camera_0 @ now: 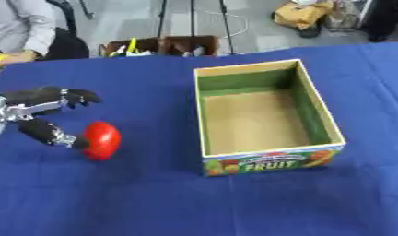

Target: Pick up objects on the table and place them in the box.

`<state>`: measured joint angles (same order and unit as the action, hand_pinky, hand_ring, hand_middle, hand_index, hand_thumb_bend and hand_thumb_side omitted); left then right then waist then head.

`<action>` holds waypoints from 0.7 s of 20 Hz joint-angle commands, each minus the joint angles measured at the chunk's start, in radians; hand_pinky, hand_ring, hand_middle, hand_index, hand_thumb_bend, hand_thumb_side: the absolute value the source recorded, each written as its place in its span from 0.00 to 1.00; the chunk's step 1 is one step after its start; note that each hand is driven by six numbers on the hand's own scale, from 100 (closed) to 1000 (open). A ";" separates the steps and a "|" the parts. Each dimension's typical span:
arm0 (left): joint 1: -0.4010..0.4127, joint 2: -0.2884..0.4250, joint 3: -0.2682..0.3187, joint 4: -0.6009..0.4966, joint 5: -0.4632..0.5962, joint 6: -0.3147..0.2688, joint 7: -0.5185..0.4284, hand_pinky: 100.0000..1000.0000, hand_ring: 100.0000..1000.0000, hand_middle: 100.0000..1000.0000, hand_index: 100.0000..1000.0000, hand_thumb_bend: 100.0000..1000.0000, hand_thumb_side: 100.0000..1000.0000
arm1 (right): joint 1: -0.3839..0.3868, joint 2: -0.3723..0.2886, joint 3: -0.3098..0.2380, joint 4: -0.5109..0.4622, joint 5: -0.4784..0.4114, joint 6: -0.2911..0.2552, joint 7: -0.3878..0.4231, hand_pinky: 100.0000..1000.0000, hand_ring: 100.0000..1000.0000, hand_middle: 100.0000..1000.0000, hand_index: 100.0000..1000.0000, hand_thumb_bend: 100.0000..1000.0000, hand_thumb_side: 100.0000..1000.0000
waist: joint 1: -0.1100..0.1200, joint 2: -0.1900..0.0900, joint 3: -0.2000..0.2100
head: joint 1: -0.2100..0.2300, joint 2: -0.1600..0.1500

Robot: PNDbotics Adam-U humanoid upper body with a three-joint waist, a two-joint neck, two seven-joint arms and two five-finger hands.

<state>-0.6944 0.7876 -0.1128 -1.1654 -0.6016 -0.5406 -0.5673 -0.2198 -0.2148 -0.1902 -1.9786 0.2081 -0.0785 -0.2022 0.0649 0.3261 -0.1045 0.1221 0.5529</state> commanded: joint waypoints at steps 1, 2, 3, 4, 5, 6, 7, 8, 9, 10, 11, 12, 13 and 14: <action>-0.004 0.045 -0.004 -0.013 -0.005 -0.351 -0.340 0.74 0.85 0.93 1.00 0.67 0.83 | -0.006 -0.020 0.001 -0.021 0.000 0.001 0.004 0.12 0.00 0.13 0.33 0.00 0.72 | -0.001 -0.018 0.000 | 0.002 -0.005; 0.000 0.049 -0.009 -0.017 -0.010 -0.355 -0.340 0.74 0.85 0.93 1.00 0.68 0.83 | -0.006 -0.020 0.001 -0.021 0.000 0.001 0.005 0.12 0.00 0.13 0.33 0.00 0.72 | 0.000 -0.018 0.000 | 0.001 -0.005; 0.006 0.054 -0.014 -0.024 -0.017 -0.358 -0.340 0.74 0.85 0.93 1.00 0.68 0.83 | -0.007 -0.020 0.001 -0.021 0.000 0.001 0.005 0.12 0.00 0.13 0.33 0.00 0.72 | 0.000 -0.018 -0.001 | 0.001 -0.006; 0.011 0.059 -0.018 -0.029 -0.025 -0.361 -0.340 0.74 0.85 0.93 1.00 0.68 0.82 | -0.007 -0.020 0.001 -0.021 0.000 0.001 0.005 0.12 0.00 0.13 0.33 0.00 0.72 | 0.000 -0.017 -0.001 | 0.001 -0.006; 0.015 0.062 -0.022 -0.033 -0.031 -0.363 -0.340 0.74 0.85 0.92 1.00 0.68 0.82 | -0.007 -0.020 0.001 -0.021 0.000 0.001 0.005 0.12 0.00 0.13 0.33 0.00 0.72 | 0.000 -0.017 -0.002 | 0.001 -0.006; 0.018 0.063 -0.025 -0.036 -0.034 -0.365 -0.340 0.74 0.84 0.91 1.00 0.68 0.82 | -0.007 -0.020 0.002 -0.021 0.000 0.002 0.005 0.12 0.00 0.13 0.33 0.00 0.72 | 0.001 -0.017 -0.002 | 0.000 -0.006; 0.019 0.062 -0.026 -0.038 -0.034 -0.366 -0.340 0.74 0.84 0.91 1.00 0.68 0.82 | -0.007 -0.019 0.002 -0.021 0.000 0.002 0.006 0.12 0.00 0.13 0.33 0.00 0.72 | 0.001 -0.017 -0.002 | 0.000 -0.005; 0.019 0.062 -0.027 -0.040 -0.034 -0.366 -0.340 0.74 0.84 0.91 1.00 0.68 0.82 | -0.007 -0.019 0.002 -0.021 0.000 0.002 0.006 0.12 0.00 0.13 0.33 0.00 0.72 | 0.001 -0.017 -0.002 | 0.000 -0.005; 0.020 0.062 -0.028 -0.040 -0.034 -0.366 -0.340 0.74 0.84 0.91 1.00 0.68 0.82 | -0.007 -0.019 0.002 -0.021 0.000 0.002 0.006 0.12 0.00 0.13 0.33 0.00 0.72 | 0.001 -0.017 -0.002 | 0.000 -0.005; 0.020 0.063 -0.028 -0.041 -0.034 -0.366 -0.340 0.74 0.84 0.91 1.00 0.68 0.82 | -0.007 -0.019 0.002 -0.021 0.000 0.002 0.006 0.12 0.00 0.13 0.33 0.00 0.72 | 0.001 -0.017 -0.002 | 0.000 -0.005; 0.020 0.063 -0.028 -0.041 -0.034 -0.366 -0.340 0.74 0.84 0.91 1.00 0.68 0.82 | -0.007 -0.019 0.002 -0.021 0.000 0.002 0.006 0.12 0.00 0.13 0.33 0.00 0.72 | 0.001 -0.017 -0.002 | 0.000 -0.005; 0.020 0.063 -0.028 -0.041 -0.034 -0.366 -0.340 0.74 0.84 0.91 1.00 0.68 0.82 | -0.007 -0.019 0.002 -0.021 0.000 0.002 0.006 0.12 0.00 0.13 0.33 0.00 0.72 | 0.001 -0.017 -0.002 | 0.000 -0.005; 0.021 0.062 -0.030 -0.040 -0.035 -0.366 -0.340 0.74 0.84 0.89 1.00 0.69 0.82 | -0.007 -0.019 0.002 -0.021 0.000 0.002 0.007 0.12 0.00 0.13 0.33 0.00 0.72 | 0.001 -0.016 -0.003 | 0.001 -0.004; 0.023 0.060 -0.038 -0.034 -0.042 -0.366 -0.340 0.74 0.84 0.89 1.00 0.69 0.82 | -0.007 -0.018 0.002 -0.021 0.001 0.002 0.008 0.12 0.00 0.13 0.33 0.00 0.72 | 0.003 -0.014 -0.005 | 0.002 -0.002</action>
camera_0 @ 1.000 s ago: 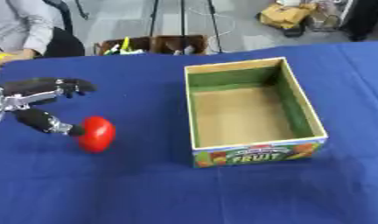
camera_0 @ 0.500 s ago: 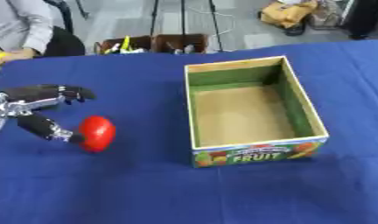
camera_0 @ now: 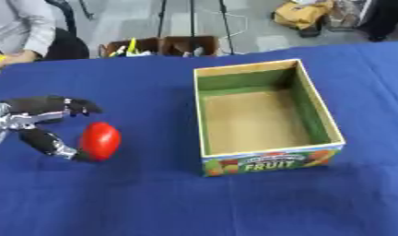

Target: Pick up objects on the table and place them in the box.

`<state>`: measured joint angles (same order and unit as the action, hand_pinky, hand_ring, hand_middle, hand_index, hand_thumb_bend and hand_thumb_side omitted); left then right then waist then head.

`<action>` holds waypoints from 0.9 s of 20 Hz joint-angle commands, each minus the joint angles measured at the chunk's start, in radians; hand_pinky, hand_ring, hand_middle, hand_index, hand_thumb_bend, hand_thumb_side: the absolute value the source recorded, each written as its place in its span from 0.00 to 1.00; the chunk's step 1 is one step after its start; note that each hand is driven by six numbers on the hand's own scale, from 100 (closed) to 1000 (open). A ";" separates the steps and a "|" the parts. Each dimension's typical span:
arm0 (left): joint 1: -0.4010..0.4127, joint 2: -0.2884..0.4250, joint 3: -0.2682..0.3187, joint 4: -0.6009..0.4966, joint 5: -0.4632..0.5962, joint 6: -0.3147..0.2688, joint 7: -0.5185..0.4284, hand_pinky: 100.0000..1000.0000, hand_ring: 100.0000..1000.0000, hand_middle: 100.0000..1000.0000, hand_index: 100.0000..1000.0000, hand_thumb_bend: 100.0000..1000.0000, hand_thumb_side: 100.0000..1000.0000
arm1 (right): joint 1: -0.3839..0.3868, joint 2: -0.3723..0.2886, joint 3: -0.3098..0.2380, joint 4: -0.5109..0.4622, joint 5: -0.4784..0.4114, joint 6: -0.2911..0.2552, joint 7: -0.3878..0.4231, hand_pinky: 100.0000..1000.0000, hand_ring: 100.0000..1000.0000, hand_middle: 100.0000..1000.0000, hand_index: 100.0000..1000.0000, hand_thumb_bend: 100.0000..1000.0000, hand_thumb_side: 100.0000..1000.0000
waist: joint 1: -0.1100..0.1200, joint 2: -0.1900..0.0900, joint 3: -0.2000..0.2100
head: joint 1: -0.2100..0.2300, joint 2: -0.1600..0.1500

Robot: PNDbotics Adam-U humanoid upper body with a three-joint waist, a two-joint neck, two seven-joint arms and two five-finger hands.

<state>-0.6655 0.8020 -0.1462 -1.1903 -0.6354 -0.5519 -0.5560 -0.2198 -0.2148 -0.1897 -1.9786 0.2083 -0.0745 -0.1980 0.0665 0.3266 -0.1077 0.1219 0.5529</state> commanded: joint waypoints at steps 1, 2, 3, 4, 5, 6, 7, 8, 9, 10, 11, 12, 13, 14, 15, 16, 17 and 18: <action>-0.007 0.044 -0.010 -0.004 -0.016 -0.355 -0.351 0.75 0.84 0.90 1.00 0.69 0.81 | -0.008 -0.017 0.002 -0.021 0.001 -0.001 0.005 0.12 0.00 0.13 0.33 0.00 0.72 | 0.002 -0.013 -0.003 | 0.002 -0.001; -0.008 0.044 -0.014 -0.004 -0.027 -0.355 -0.351 0.75 0.84 0.90 1.00 0.70 0.81 | -0.008 -0.017 0.002 -0.021 0.001 -0.001 0.006 0.12 0.00 0.13 0.33 0.00 0.72 | 0.003 -0.012 -0.004 | 0.001 -0.001; -0.008 0.043 -0.016 -0.005 -0.039 -0.355 -0.351 0.75 0.84 0.90 1.00 0.69 0.81 | -0.008 -0.017 0.001 -0.021 0.002 -0.001 0.006 0.12 0.00 0.13 0.33 0.00 0.72 | 0.003 -0.012 -0.004 | 0.001 -0.001; -0.009 0.042 -0.015 -0.007 -0.049 -0.355 -0.351 0.75 0.84 0.90 1.00 0.69 0.81 | -0.008 -0.016 0.001 -0.021 0.002 -0.001 0.006 0.12 0.00 0.13 0.33 0.00 0.72 | 0.003 -0.011 -0.004 | 0.000 -0.001; -0.009 0.041 -0.015 -0.008 -0.055 -0.355 -0.351 0.75 0.84 0.90 1.00 0.69 0.81 | -0.008 -0.016 0.001 -0.021 0.002 -0.001 0.007 0.12 0.00 0.13 0.33 0.00 0.72 | 0.003 -0.011 -0.004 | 0.000 -0.001; -0.009 0.039 -0.014 -0.009 -0.060 -0.355 -0.351 0.75 0.84 0.89 1.00 0.69 0.81 | -0.008 -0.016 0.001 -0.021 0.002 -0.001 0.007 0.12 0.00 0.13 0.33 0.00 0.72 | 0.003 -0.011 -0.005 | -0.001 -0.001; -0.010 0.037 -0.012 -0.008 -0.062 -0.355 -0.351 0.74 0.84 0.89 1.00 0.69 0.81 | -0.008 -0.016 0.001 -0.021 0.002 -0.001 0.007 0.12 0.00 0.13 0.33 0.00 0.72 | 0.003 -0.010 -0.005 | -0.003 -0.002; -0.011 0.035 -0.009 -0.007 -0.062 -0.355 -0.351 0.74 0.84 0.89 1.00 0.69 0.81 | -0.008 -0.016 0.001 -0.021 0.003 -0.001 0.008 0.12 0.00 0.13 0.33 0.00 0.72 | 0.003 -0.010 -0.004 | -0.008 -0.004; -0.012 0.034 -0.008 -0.005 -0.060 -0.355 -0.351 0.74 0.84 0.89 1.00 0.69 0.81 | -0.008 -0.016 0.001 -0.021 0.003 -0.001 0.008 0.12 0.00 0.13 0.33 0.00 0.72 | 0.003 -0.009 -0.004 | -0.012 -0.006; -0.013 0.032 -0.006 -0.003 -0.056 -0.354 -0.351 0.74 0.84 0.89 1.00 0.69 0.81 | -0.008 -0.016 0.000 -0.021 0.003 -0.001 0.008 0.12 0.00 0.13 0.33 0.00 0.72 | 0.004 -0.009 -0.003 | -0.026 -0.011; -0.013 0.032 -0.004 -0.001 -0.049 -0.353 -0.351 0.74 0.84 0.89 1.00 0.69 0.83 | -0.008 -0.016 0.000 -0.021 0.003 -0.001 0.009 0.12 0.00 0.13 0.33 0.00 0.72 | 0.004 -0.009 -0.003 | -0.041 -0.017; -0.013 0.031 -0.004 0.003 -0.041 -0.350 -0.351 0.74 0.84 0.89 1.00 0.69 0.86 | -0.008 -0.015 0.000 -0.021 0.003 -0.001 0.009 0.12 0.00 0.13 0.33 0.00 0.72 | 0.004 -0.008 -0.003 | -0.056 -0.022; -0.013 0.031 -0.003 0.005 -0.034 -0.346 -0.351 0.75 0.84 0.89 1.00 0.70 0.89 | -0.007 -0.015 0.000 -0.021 0.004 -0.001 0.009 0.12 0.00 0.13 0.33 0.00 0.72 | 0.003 -0.008 -0.003 | -0.067 -0.026; -0.013 0.031 -0.004 0.007 -0.025 -0.342 -0.351 0.74 0.84 0.88 1.00 0.71 0.89 | -0.007 -0.015 0.000 -0.021 0.004 -0.001 0.009 0.12 0.00 0.13 0.33 0.00 0.72 | 0.003 -0.008 -0.003 | -0.078 -0.030; -0.013 0.030 -0.004 0.009 -0.018 -0.339 -0.351 0.74 0.83 0.88 1.00 0.72 0.89 | -0.008 -0.015 0.000 -0.021 0.004 -0.001 0.009 0.12 0.00 0.13 0.33 0.00 0.72 | 0.004 -0.008 -0.003 | -0.085 -0.031; -0.014 0.030 -0.006 0.010 -0.010 -0.338 -0.351 0.74 0.84 0.89 1.00 0.72 0.89 | -0.008 -0.015 0.000 -0.021 0.003 -0.001 0.009 0.12 0.00 0.13 0.33 0.00 0.72 | 0.004 -0.008 -0.003 | -0.091 -0.032; -0.015 0.030 -0.008 0.012 -0.005 -0.338 -0.351 0.74 0.84 0.90 1.00 0.72 0.88 | -0.008 -0.015 0.000 -0.021 0.003 -0.001 0.010 0.12 0.00 0.13 0.33 0.00 0.72 | 0.004 -0.009 -0.003 | -0.095 -0.032; -0.015 0.031 -0.011 0.014 -0.003 -0.339 -0.351 0.74 0.84 0.91 1.00 0.72 0.87 | -0.008 -0.015 0.001 -0.021 0.003 -0.001 0.010 0.12 0.00 0.13 0.33 0.00 0.72 | 0.004 -0.009 -0.004 | -0.098 -0.033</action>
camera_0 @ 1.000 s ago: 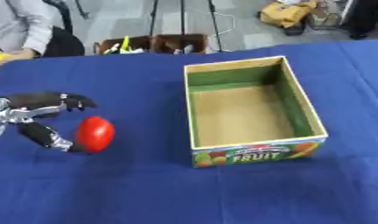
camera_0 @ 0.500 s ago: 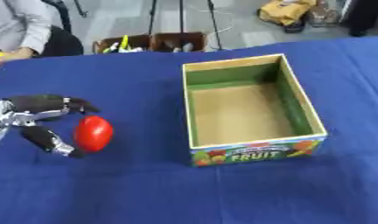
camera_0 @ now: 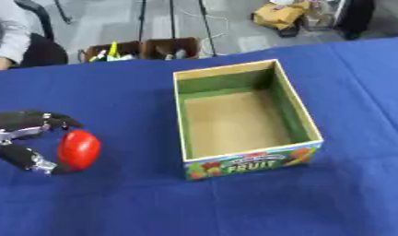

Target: Pick up objects on the table and place them in the box.

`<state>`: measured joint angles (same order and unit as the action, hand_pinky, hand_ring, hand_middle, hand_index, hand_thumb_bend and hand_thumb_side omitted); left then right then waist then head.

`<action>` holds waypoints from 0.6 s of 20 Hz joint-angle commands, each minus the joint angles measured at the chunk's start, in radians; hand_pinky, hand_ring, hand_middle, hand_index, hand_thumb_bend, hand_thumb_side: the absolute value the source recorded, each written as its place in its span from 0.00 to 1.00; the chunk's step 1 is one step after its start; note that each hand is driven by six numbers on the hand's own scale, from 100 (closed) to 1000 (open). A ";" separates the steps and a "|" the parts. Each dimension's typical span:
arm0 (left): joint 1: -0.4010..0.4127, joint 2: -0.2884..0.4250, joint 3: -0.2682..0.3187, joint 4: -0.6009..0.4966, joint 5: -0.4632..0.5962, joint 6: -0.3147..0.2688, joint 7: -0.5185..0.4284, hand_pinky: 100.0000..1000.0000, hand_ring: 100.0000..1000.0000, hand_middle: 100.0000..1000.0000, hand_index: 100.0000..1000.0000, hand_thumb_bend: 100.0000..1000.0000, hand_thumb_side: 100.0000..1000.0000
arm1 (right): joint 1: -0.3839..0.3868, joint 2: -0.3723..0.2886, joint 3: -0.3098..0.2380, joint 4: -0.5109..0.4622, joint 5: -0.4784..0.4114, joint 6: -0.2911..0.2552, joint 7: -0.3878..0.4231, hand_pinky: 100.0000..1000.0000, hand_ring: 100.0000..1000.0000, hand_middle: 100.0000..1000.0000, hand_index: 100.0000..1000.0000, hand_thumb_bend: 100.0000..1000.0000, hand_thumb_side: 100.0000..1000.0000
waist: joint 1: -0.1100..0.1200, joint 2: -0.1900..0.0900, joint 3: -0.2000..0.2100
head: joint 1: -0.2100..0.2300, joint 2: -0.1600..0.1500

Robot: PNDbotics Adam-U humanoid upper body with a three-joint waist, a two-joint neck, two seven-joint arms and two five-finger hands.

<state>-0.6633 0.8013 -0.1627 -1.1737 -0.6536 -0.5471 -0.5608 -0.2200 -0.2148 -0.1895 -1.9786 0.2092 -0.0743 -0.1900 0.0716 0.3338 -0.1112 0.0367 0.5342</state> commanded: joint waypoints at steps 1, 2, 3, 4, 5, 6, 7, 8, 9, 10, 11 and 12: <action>-0.018 0.032 0.002 -0.001 0.014 -0.346 -0.346 0.75 0.85 0.92 1.00 0.72 0.86 | -0.008 -0.015 0.001 -0.021 0.002 -0.002 0.002 0.12 0.00 0.13 0.33 0.00 0.72 | 0.000 -0.016 -0.001 | -0.014 -0.014; -0.018 0.033 0.000 0.001 0.009 -0.347 -0.346 0.75 0.85 0.93 1.00 0.72 0.85 | -0.009 -0.015 0.001 -0.021 0.001 -0.002 0.002 0.12 0.00 0.13 0.33 0.00 0.72 | -0.001 -0.016 -0.001 | -0.014 -0.014; -0.019 0.033 0.000 0.003 0.003 -0.348 -0.346 0.75 0.85 0.93 1.00 0.72 0.83 | -0.009 -0.016 0.001 -0.021 0.001 -0.002 0.002 0.12 0.00 0.13 0.33 0.00 0.72 | -0.001 -0.016 -0.002 | -0.014 -0.014; -0.019 0.032 0.000 0.004 -0.004 -0.350 -0.346 0.75 0.85 0.93 1.00 0.71 0.81 | -0.009 -0.015 0.001 -0.021 0.000 -0.002 0.002 0.12 0.00 0.13 0.33 0.00 0.72 | -0.001 -0.015 -0.002 | -0.014 -0.014; -0.021 0.031 -0.001 0.006 -0.011 -0.351 -0.346 0.75 0.85 0.93 1.00 0.69 0.79 | -0.009 -0.015 0.001 -0.021 0.000 -0.003 0.002 0.12 0.00 0.13 0.33 0.00 0.72 | -0.001 -0.015 -0.002 | -0.014 -0.014; -0.022 0.031 -0.001 0.007 -0.020 -0.353 -0.346 0.75 0.85 0.94 1.00 0.68 0.78 | -0.010 -0.015 0.002 -0.021 -0.001 -0.003 0.003 0.12 0.00 0.13 0.33 0.00 0.72 | -0.001 -0.015 -0.003 | -0.013 -0.015; -0.025 0.030 0.000 0.008 -0.029 -0.354 -0.346 0.75 0.85 0.94 1.00 0.67 0.76 | -0.010 -0.015 0.002 -0.021 -0.001 -0.003 0.003 0.12 0.00 0.13 0.33 0.00 0.72 | -0.001 -0.015 -0.003 | -0.013 -0.015; -0.028 0.028 0.001 0.008 -0.035 -0.357 -0.346 0.74 0.85 0.93 1.00 0.65 0.75 | -0.010 -0.015 0.003 -0.021 -0.002 -0.002 0.004 0.12 0.00 0.13 0.33 0.00 0.72 | -0.001 -0.014 -0.003 | -0.012 -0.016; -0.031 0.025 0.001 0.008 -0.036 -0.358 -0.346 0.74 0.85 0.93 1.00 0.63 0.74 | -0.011 -0.015 0.003 -0.021 -0.003 -0.002 0.005 0.12 0.00 0.13 0.33 0.00 0.72 | -0.001 -0.014 -0.003 | -0.012 -0.016; -0.033 0.024 0.001 0.007 -0.038 -0.359 -0.346 0.74 0.85 0.94 1.00 0.62 0.72 | -0.011 -0.015 0.003 -0.021 -0.004 -0.002 0.006 0.12 0.00 0.13 0.33 0.00 0.72 | -0.001 -0.013 -0.004 | -0.011 -0.016; -0.036 0.023 -0.001 0.006 -0.040 -0.360 -0.346 0.74 0.85 0.94 1.00 0.62 0.72 | -0.011 -0.015 0.003 -0.021 -0.005 -0.002 0.006 0.12 0.00 0.13 0.33 0.00 0.72 | -0.001 -0.012 -0.005 | -0.010 -0.017; -0.038 0.021 -0.003 0.006 -0.041 -0.360 -0.346 0.74 0.84 0.93 1.00 0.61 0.71 | -0.012 -0.015 0.003 -0.021 -0.005 -0.002 0.006 0.12 0.00 0.13 0.33 0.00 0.72 | -0.001 -0.011 -0.005 | -0.009 -0.018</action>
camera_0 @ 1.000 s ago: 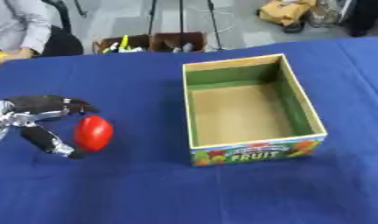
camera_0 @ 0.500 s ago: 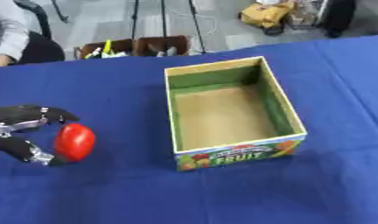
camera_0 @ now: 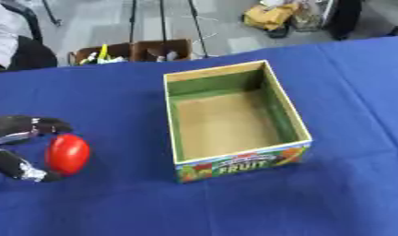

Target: Pick up objects on the table and place them in the box.

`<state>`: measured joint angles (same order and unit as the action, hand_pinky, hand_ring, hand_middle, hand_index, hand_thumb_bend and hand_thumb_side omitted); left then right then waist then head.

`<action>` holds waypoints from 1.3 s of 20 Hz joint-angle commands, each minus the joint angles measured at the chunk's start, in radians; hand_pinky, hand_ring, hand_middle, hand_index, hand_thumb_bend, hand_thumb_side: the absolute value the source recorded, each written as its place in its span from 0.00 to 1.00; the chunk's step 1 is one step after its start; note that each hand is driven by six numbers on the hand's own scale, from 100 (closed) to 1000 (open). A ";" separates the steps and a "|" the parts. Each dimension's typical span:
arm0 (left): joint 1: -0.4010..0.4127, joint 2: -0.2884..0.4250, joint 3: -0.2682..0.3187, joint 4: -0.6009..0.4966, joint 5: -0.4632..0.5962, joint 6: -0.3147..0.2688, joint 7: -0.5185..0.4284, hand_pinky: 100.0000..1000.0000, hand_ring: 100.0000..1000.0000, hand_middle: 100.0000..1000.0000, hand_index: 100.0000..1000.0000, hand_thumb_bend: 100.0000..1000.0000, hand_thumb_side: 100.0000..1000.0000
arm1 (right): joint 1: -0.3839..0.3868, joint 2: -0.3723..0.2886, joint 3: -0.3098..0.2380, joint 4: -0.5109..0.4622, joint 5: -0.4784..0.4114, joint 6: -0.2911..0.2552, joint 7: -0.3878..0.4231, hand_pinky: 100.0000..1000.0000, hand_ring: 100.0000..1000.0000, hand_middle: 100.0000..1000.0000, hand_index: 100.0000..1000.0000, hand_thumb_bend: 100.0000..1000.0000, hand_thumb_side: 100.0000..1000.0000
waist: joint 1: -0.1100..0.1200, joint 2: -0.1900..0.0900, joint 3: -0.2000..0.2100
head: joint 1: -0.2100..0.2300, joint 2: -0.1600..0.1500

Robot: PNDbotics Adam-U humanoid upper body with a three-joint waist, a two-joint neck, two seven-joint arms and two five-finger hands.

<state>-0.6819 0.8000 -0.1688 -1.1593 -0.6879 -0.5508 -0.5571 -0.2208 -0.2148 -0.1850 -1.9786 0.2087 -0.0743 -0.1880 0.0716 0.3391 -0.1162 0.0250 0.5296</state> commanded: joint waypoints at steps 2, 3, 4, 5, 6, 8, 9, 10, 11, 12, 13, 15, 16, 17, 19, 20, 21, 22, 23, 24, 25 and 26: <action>-0.024 0.016 -0.001 -0.008 -0.003 -0.356 -0.350 0.73 0.84 0.93 1.00 0.59 0.70 | -0.012 -0.014 -0.001 -0.021 -0.005 -0.002 0.006 0.12 0.00 0.13 0.33 0.00 0.72 | 0.000 -0.015 -0.001 | 0.004 -0.015; -0.027 0.013 -0.002 -0.007 0.000 -0.356 -0.350 0.73 0.84 0.93 1.00 0.58 0.70 | -0.012 -0.014 -0.001 -0.021 -0.005 -0.002 0.007 0.12 0.00 0.13 0.33 0.00 0.72 | 0.000 -0.013 -0.002 | 0.004 -0.015; -0.029 0.011 -0.003 -0.007 0.003 -0.356 -0.350 0.73 0.83 0.93 1.00 0.58 0.70 | -0.012 -0.014 0.000 -0.021 -0.005 -0.002 0.007 0.12 0.00 0.13 0.33 0.00 0.72 | 0.000 -0.012 -0.003 | 0.005 -0.016; -0.031 0.009 -0.005 -0.006 0.005 -0.356 -0.350 0.72 0.83 0.93 1.00 0.58 0.70 | -0.013 -0.014 0.000 -0.021 -0.004 -0.003 0.007 0.12 0.00 0.13 0.33 0.00 0.72 | 0.000 -0.012 -0.003 | 0.006 -0.016; -0.033 0.006 -0.007 -0.004 0.006 -0.356 -0.350 0.72 0.83 0.93 1.00 0.57 0.70 | -0.013 -0.014 0.000 -0.021 -0.004 -0.003 0.008 0.12 0.00 0.13 0.33 0.00 0.72 | 0.000 -0.010 -0.004 | 0.007 -0.016; -0.036 0.003 -0.010 0.000 0.007 -0.356 -0.350 0.72 0.83 0.91 0.98 0.56 0.70 | -0.013 -0.013 -0.001 -0.021 -0.004 -0.003 0.008 0.11 0.00 0.13 0.33 0.00 0.72 | 0.000 -0.009 -0.005 | 0.008 -0.017; -0.037 -0.001 -0.013 0.005 0.007 -0.356 -0.350 0.72 0.82 0.90 0.98 0.56 0.70 | -0.014 -0.013 0.000 -0.021 -0.004 -0.003 0.009 0.11 0.00 0.13 0.33 0.00 0.72 | 0.000 -0.008 -0.006 | 0.009 -0.018; -0.038 -0.004 -0.016 0.010 0.007 -0.356 -0.350 0.71 0.82 0.88 0.96 0.55 0.70 | -0.014 -0.012 0.000 -0.021 -0.003 -0.004 0.009 0.11 0.00 0.13 0.33 0.00 0.72 | 0.000 -0.007 -0.007 | 0.010 -0.019; -0.039 -0.007 -0.019 0.015 0.009 -0.356 -0.350 0.70 0.81 0.87 0.96 0.55 0.70 | -0.014 -0.012 -0.001 -0.021 -0.003 -0.004 0.009 0.11 0.00 0.13 0.33 0.00 0.72 | 0.000 -0.006 -0.007 | 0.010 -0.018; -0.039 -0.008 -0.020 0.018 0.011 -0.356 -0.350 0.69 0.80 0.84 0.94 0.53 0.70 | -0.013 -0.012 -0.001 -0.021 -0.003 -0.004 0.010 0.11 0.00 0.13 0.33 0.00 0.72 | 0.000 -0.005 -0.007 | 0.010 -0.018; -0.040 -0.009 -0.021 0.021 0.013 -0.356 -0.350 0.69 0.80 0.82 0.94 0.53 0.70 | -0.013 -0.012 -0.001 -0.021 -0.002 -0.004 0.010 0.11 0.00 0.13 0.33 0.00 0.72 | 0.000 -0.005 -0.007 | 0.010 -0.018; -0.042 -0.011 -0.021 0.023 0.017 -0.356 -0.350 0.66 0.78 0.77 0.92 0.49 0.68 | -0.013 -0.011 -0.001 -0.021 -0.002 -0.004 0.011 0.11 0.00 0.13 0.33 0.00 0.72 | 0.000 -0.005 -0.007 | 0.011 -0.019; -0.043 -0.011 -0.019 0.023 0.021 -0.356 -0.350 0.65 0.76 0.75 0.90 0.46 0.67 | -0.013 -0.011 -0.001 -0.021 -0.002 -0.004 0.011 0.11 0.00 0.13 0.33 0.00 0.72 | 0.000 -0.005 -0.006 | 0.011 -0.019; -0.044 -0.012 -0.017 0.021 0.026 -0.356 -0.350 0.64 0.76 0.73 0.89 0.44 0.66 | -0.012 -0.011 -0.001 -0.021 -0.002 -0.004 0.011 0.11 0.00 0.13 0.33 0.00 0.72 | 0.000 -0.005 -0.006 | 0.011 -0.019; -0.047 -0.011 -0.011 0.015 0.037 -0.356 -0.350 0.62 0.73 0.70 0.86 0.38 0.63 | -0.012 -0.011 -0.002 -0.021 -0.002 -0.004 0.011 0.11 0.00 0.13 0.33 0.00 0.72 | -0.001 -0.005 -0.006 | 0.012 -0.018; -0.048 -0.011 -0.008 0.012 0.041 -0.356 -0.350 0.60 0.72 0.68 0.84 0.35 0.61 | -0.011 -0.011 -0.002 -0.021 -0.002 -0.004 0.011 0.11 0.00 0.13 0.33 0.00 0.72 | -0.001 -0.006 -0.006 | 0.012 -0.018; -0.050 -0.009 -0.004 0.006 0.043 -0.356 -0.347 0.59 0.71 0.67 0.83 0.34 0.59 | -0.011 -0.011 -0.002 -0.021 -0.002 -0.004 0.011 0.11 0.00 0.13 0.33 0.00 0.72 | -0.001 -0.006 -0.005 | 0.012 -0.018; -0.052 -0.009 0.000 0.001 0.044 -0.356 -0.343 0.58 0.69 0.65 0.80 0.30 0.56 | -0.011 -0.011 -0.002 -0.021 -0.002 -0.004 0.011 0.11 0.00 0.13 0.33 0.00 0.72 | -0.002 -0.007 -0.005 | 0.012 -0.017; -0.054 -0.008 0.005 -0.007 0.045 -0.356 -0.334 0.58 0.69 0.65 0.79 0.28 0.54 | -0.010 -0.011 -0.002 -0.021 -0.002 -0.003 0.011 0.11 0.00 0.13 0.33 0.00 0.72 | -0.002 -0.007 -0.004 | 0.012 -0.016; -0.055 -0.006 0.010 -0.013 0.042 -0.356 -0.323 0.57 0.68 0.64 0.78 0.25 0.53 | -0.010 -0.011 -0.002 -0.021 -0.002 -0.003 0.011 0.11 0.00 0.13 0.33 0.00 0.72 | -0.002 -0.008 -0.003 | 0.011 -0.016; -0.056 -0.004 0.014 -0.019 0.037 -0.356 -0.311 0.56 0.67 0.63 0.77 0.24 0.51 | -0.009 -0.011 -0.002 -0.021 -0.002 -0.003 0.012 0.11 0.00 0.13 0.33 0.00 0.72 | -0.002 -0.008 -0.002 | 0.011 -0.016; -0.057 -0.003 0.018 -0.025 0.030 -0.356 -0.297 0.55 0.66 0.62 0.76 0.22 0.50 | -0.009 -0.011 -0.002 -0.021 -0.003 -0.003 0.012 0.11 0.00 0.13 0.33 0.00 0.72 | -0.002 -0.009 -0.002 | 0.011 -0.017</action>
<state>-0.7199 0.7655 -0.1713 -1.1631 -0.6560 -0.5723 -0.5356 -0.2274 -0.2138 -0.1843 -1.9786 0.2085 -0.0748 -0.1798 0.0714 0.3509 -0.1203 0.0342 0.5251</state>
